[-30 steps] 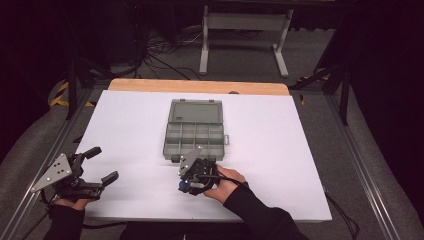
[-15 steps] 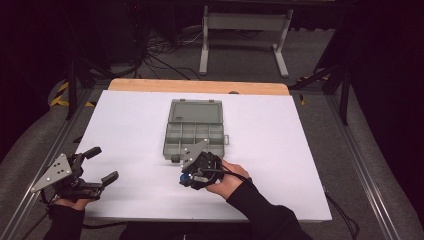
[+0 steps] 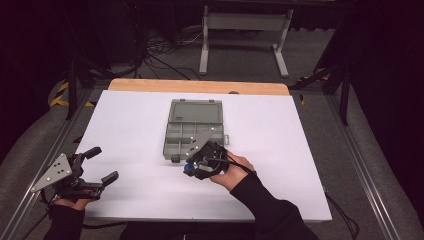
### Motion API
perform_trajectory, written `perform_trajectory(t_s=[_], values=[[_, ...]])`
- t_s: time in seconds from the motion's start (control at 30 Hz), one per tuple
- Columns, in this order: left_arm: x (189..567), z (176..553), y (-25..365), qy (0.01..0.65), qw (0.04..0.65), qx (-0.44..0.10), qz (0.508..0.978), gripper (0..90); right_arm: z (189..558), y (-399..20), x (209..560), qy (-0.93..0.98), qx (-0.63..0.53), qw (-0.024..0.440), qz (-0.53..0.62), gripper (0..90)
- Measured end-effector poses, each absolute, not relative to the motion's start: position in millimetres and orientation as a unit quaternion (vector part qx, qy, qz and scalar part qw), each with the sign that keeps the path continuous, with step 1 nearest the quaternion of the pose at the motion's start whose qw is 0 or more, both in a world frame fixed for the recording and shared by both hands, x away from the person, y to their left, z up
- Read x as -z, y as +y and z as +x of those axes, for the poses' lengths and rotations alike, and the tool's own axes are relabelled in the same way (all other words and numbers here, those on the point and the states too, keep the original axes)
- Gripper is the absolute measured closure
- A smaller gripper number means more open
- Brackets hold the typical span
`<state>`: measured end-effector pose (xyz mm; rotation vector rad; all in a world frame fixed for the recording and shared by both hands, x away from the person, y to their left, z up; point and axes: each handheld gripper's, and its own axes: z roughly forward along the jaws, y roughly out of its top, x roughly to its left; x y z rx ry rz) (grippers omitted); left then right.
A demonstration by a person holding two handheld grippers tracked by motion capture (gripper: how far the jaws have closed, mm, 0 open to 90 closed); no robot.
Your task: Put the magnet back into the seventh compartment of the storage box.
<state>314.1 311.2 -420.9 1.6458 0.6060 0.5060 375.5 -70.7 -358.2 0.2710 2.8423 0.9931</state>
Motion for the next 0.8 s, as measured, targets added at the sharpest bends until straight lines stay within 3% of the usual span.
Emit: perform_trajectory(t_s=[0.8], values=[[421, 315, 311, 0.263, 0.613, -0.22, 0.712, 1.1, 412, -92, 343, 0.925, -0.329, 0.091, 0.167, 62.3]])
